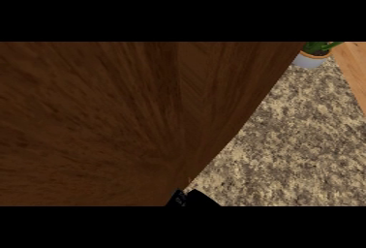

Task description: Pick up the wine, place it into the cabinet and close the cabinet

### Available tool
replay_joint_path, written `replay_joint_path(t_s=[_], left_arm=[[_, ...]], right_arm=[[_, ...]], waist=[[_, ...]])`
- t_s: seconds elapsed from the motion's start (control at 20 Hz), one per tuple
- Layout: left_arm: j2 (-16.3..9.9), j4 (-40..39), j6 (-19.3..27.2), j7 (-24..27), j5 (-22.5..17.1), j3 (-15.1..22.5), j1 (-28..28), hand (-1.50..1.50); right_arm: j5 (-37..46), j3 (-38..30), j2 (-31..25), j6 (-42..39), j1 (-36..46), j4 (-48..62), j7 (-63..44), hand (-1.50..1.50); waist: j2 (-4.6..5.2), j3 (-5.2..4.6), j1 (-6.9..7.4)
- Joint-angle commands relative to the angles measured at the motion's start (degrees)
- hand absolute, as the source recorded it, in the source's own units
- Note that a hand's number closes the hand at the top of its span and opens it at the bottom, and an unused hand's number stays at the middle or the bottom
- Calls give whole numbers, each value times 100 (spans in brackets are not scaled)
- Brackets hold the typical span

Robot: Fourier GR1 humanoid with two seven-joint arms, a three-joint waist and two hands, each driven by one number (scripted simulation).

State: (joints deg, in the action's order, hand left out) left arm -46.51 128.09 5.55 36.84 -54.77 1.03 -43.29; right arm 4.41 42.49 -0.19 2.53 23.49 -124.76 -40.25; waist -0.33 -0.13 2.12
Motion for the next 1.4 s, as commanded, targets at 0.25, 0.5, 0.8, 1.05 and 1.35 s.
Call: replay_joint_path(t_s=[0.25, 0.5, 0.8, 1.05, 1.35], left_arm=[[-174, -46, -735, -606, -760, -1070, -174, -150], [124, -191, -1093, -711, -514, -1194, -315, -150], [315, 122, -629, -1213, -216, -681, 160, -150], [500, 83, -687, -1346, 36, -435, 347, -150], [738, -199, -176, -1579, 384, 177, 1084, -150]], right_arm=[[-390, -565, 19, 1092, 2211, 2003, 233, 150], [-507, -1062, 19, 927, 2530, 2866, 729, 150], [-415, -1886, 19, 405, 2990, 4069, 1406, 150], [-566, -2536, -168, 41, 3305, 5259, 2310, 150], [-570, -2747, -484, -292, 3294, 5634, 2763, 150]], waist=[[35, 8, -7], [33, 10, -63], [57, 13, -128], [79, 11, -91], [111, 10, -181]])
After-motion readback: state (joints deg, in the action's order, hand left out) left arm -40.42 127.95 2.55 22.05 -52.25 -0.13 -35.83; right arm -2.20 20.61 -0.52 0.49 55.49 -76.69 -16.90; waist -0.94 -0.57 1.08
